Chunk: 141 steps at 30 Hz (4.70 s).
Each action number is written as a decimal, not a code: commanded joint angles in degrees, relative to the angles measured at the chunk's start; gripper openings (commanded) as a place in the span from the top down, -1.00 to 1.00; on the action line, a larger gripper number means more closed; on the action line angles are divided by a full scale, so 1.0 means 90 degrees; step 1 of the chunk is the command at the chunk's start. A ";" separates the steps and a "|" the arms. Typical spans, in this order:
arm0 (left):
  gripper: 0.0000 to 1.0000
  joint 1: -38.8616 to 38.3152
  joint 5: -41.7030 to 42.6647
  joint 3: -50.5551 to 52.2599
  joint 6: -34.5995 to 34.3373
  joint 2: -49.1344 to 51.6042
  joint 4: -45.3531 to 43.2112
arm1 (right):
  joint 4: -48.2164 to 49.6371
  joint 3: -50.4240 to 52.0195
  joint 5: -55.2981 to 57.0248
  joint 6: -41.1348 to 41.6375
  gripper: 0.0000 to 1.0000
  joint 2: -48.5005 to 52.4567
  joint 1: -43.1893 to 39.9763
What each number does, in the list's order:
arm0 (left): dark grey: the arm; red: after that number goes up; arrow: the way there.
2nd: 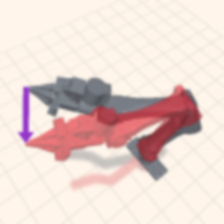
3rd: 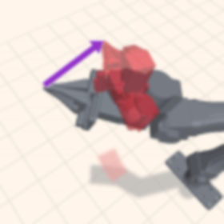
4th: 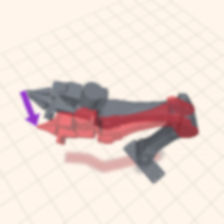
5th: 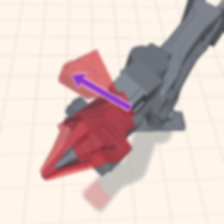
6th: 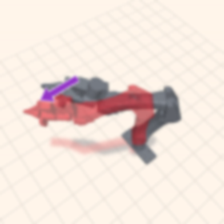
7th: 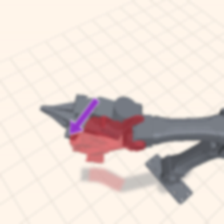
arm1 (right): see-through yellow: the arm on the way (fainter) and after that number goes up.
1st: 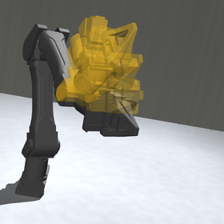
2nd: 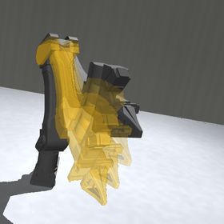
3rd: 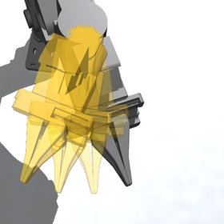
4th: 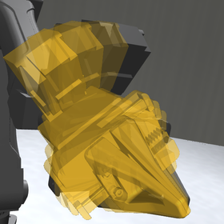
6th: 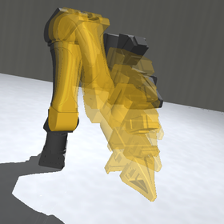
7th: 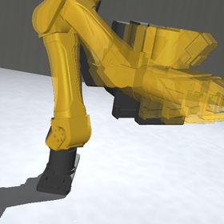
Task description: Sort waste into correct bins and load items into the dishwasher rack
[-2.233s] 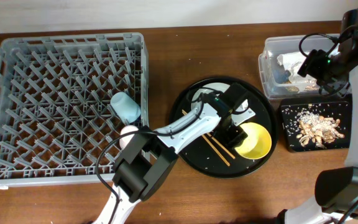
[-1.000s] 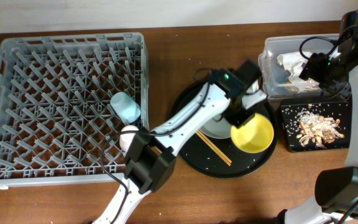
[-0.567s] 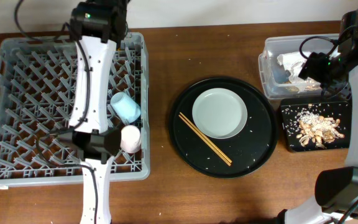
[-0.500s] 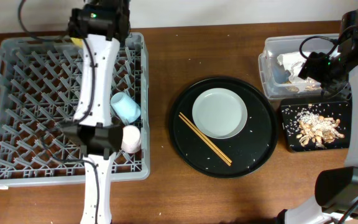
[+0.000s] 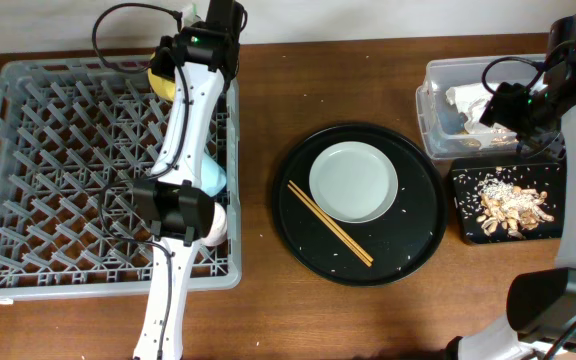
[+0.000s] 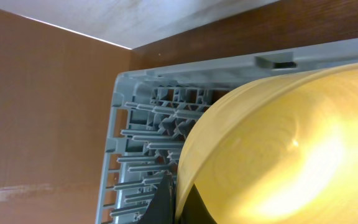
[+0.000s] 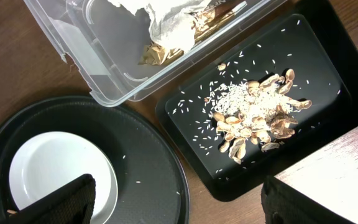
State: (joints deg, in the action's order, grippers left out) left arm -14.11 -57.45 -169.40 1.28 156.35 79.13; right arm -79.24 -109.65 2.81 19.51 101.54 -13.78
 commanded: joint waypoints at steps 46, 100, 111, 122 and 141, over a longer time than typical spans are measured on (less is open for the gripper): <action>-0.99 -0.0629 -0.0177 -0.0019 -0.0209 -0.0100 0.0520 | 0.0066 0.0017 0.0097 0.0024 -0.75 0.0022 0.0022; 0.99 -0.0352 -0.1338 0.0522 0.0000 -0.0874 0.0194 | 0.0015 0.0017 0.0095 -0.0073 -0.75 0.0022 0.0029; 0.99 -0.0767 -0.1311 0.0556 -0.0549 -0.0141 0.0486 | 0.0015 0.0017 0.0095 -0.0073 -0.75 0.0022 0.0029; 0.99 -0.0675 -0.2142 0.0597 -0.0549 -0.0061 0.0452 | 0.0022 0.0017 0.0049 -0.0073 -0.75 0.0022 0.0029; 0.66 -0.1001 -0.1972 0.0610 -0.0454 0.0413 0.0447 | 0.0041 0.0017 -0.0024 -0.0073 -0.75 0.0022 0.0029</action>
State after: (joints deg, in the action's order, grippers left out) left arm -22.31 -82.04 -164.13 -2.66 159.00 83.42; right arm -79.05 -109.60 2.92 19.20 101.54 -13.78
